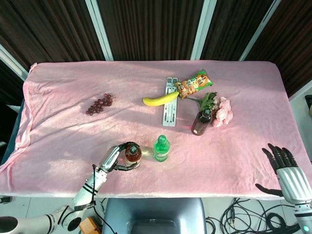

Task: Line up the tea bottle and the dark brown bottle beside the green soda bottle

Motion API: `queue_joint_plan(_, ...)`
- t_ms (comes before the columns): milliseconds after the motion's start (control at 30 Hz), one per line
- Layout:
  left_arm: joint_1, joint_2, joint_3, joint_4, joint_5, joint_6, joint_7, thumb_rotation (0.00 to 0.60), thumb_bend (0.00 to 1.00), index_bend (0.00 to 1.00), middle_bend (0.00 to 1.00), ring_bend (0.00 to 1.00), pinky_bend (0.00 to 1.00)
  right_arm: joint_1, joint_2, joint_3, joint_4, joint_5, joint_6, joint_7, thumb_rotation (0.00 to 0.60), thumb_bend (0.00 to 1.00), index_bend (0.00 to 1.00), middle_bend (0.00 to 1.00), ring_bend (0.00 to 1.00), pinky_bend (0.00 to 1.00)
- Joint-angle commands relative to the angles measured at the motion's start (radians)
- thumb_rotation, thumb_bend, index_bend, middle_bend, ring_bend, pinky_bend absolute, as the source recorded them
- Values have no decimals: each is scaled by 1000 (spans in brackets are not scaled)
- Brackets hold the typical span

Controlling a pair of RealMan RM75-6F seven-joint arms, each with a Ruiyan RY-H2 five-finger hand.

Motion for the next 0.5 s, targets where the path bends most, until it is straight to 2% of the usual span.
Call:
queue_joint_plan(33, -3, -10, -17, 3, -12, 1, -1, 600, 414, 612, 672, 420, 420, -1, 0, 1, 1, 2, 0, 2, 600, 201, 0, 0, 0, 0)
queue_joint_plan(267, -34, -63, -76, 28, -40, -5, -11, 600, 425, 609, 666, 415, 413, -4, 6, 1, 5, 1, 6, 19, 600, 201, 0, 0, 0, 0)
queue_joint_plan(500, -64, -129, -106, 58, -31, 18, -5, 600, 427, 601, 656, 404, 400, -3, 7, 0, 7, -1, 1, 22, 600, 201, 0, 0, 0, 0)
